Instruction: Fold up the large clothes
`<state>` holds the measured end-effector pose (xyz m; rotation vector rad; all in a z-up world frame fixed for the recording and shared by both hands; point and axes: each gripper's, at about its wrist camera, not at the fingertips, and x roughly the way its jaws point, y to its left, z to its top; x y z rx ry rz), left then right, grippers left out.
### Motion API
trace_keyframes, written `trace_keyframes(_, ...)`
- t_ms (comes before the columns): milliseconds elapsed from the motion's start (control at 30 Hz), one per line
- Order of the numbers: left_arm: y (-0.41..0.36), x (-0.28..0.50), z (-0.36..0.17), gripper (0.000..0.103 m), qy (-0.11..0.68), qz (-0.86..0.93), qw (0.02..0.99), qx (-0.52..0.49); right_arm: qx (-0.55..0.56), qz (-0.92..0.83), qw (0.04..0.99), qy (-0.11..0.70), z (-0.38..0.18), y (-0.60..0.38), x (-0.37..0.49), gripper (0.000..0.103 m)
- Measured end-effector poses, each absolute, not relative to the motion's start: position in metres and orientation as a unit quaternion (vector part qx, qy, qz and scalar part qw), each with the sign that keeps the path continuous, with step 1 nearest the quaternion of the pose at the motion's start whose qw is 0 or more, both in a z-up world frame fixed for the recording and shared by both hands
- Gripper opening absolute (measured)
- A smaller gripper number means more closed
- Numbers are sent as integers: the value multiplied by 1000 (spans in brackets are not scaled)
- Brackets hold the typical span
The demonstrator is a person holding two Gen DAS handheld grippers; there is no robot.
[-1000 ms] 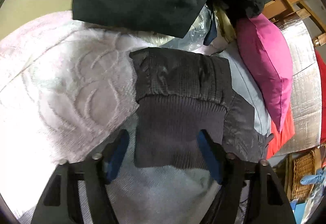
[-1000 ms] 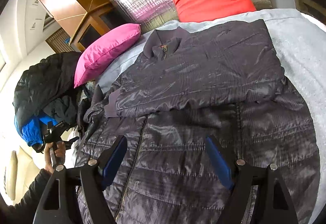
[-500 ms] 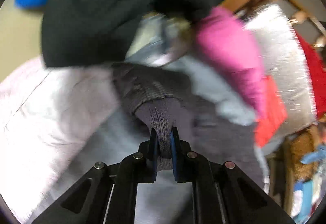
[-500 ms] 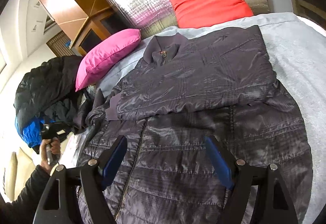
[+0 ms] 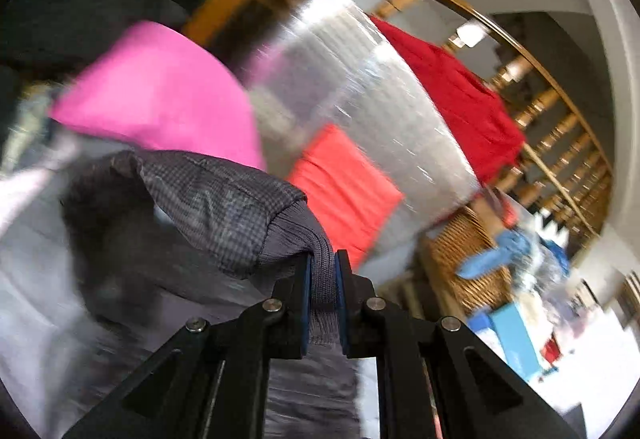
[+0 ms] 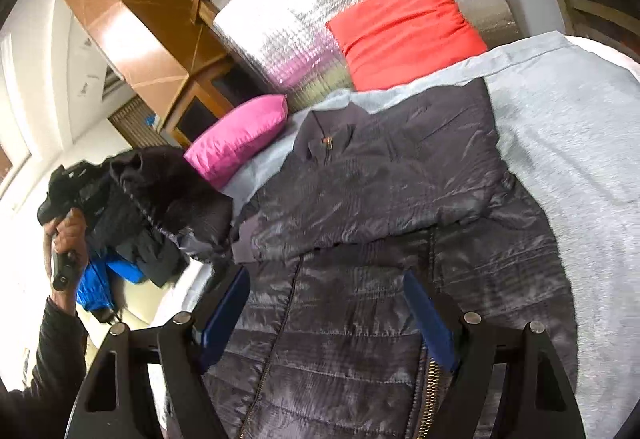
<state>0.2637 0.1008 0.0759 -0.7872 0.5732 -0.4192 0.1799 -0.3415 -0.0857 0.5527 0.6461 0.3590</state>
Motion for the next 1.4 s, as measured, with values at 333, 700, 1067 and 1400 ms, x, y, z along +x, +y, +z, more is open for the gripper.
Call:
trace_keyframes(333, -63, 280, -22, 67, 449, -233, 811, -294, 353, 159, 871, 302, -89, -376, 183, 95)
trace_keyframes(700, 46, 236, -74, 67, 445, -145, 856, -221, 474, 199, 776, 365, -112, -363, 252, 95)
trace_keyframes(1067, 116, 231, -80, 70, 402, -88, 873, -263, 704, 191, 599, 331, -139, -307, 306, 95)
trace_keyframes(1400, 129, 274, -131, 70, 443, -27, 856, -266, 710, 70, 611, 342, -178, -302, 339, 55)
